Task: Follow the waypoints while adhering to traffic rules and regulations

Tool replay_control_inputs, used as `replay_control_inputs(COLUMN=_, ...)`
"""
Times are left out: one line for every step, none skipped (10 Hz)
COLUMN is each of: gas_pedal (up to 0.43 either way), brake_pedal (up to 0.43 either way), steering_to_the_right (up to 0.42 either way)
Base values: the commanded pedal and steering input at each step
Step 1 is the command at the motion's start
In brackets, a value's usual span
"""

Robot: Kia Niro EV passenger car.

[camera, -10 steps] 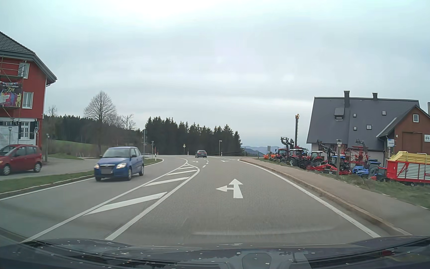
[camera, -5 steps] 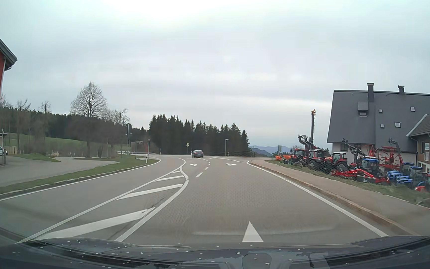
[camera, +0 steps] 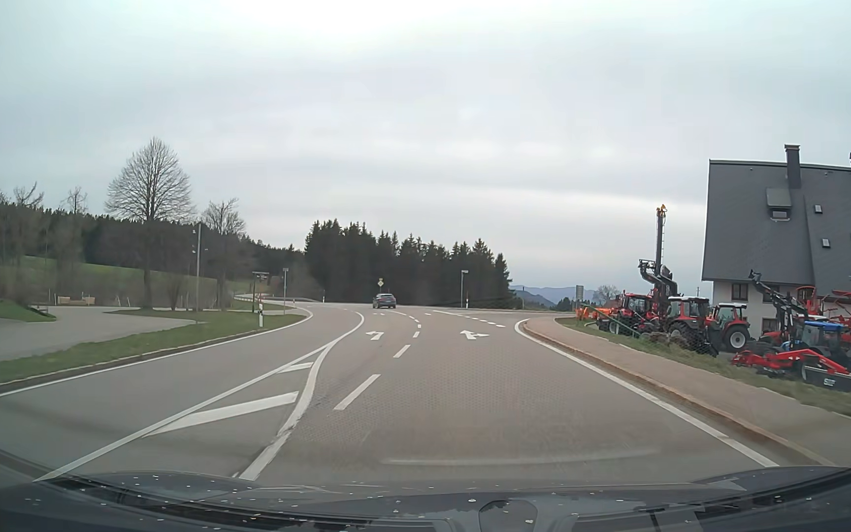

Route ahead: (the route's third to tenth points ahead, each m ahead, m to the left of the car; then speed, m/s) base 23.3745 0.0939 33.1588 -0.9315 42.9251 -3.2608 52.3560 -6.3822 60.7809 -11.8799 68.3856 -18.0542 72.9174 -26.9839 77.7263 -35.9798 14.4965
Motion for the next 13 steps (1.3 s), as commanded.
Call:
replay_control_inputs(gas_pedal=0.0, brake_pedal=0.159, steering_to_the_right=-0.008)
replay_control_inputs(gas_pedal=0.0, brake_pedal=0.159, steering_to_the_right=-0.006)
replay_control_inputs(gas_pedal=0.0, brake_pedal=0.159, steering_to_the_right=-0.002)
replay_control_inputs(gas_pedal=0.0, brake_pedal=0.146, steering_to_the_right=0.002)
replay_control_inputs(gas_pedal=0.0, brake_pedal=0.122, steering_to_the_right=0.007)
replay_control_inputs(gas_pedal=0.0, brake_pedal=0.122, steering_to_the_right=0.011)
replay_control_inputs(gas_pedal=0.0, brake_pedal=0.122, steering_to_the_right=0.012)
replay_control_inputs(gas_pedal=0.0, brake_pedal=0.128, steering_to_the_right=0.013)
replay_control_inputs(gas_pedal=0.0, brake_pedal=0.128, steering_to_the_right=0.014)
replay_control_inputs(gas_pedal=0.0, brake_pedal=0.14, steering_to_the_right=0.016)
replay_control_inputs(gas_pedal=0.0, brake_pedal=0.159, steering_to_the_right=0.017)
replay_control_inputs(gas_pedal=0.0, brake_pedal=0.159, steering_to_the_right=0.019)
replay_control_inputs(gas_pedal=0.0, brake_pedal=0.152, steering_to_the_right=0.025)
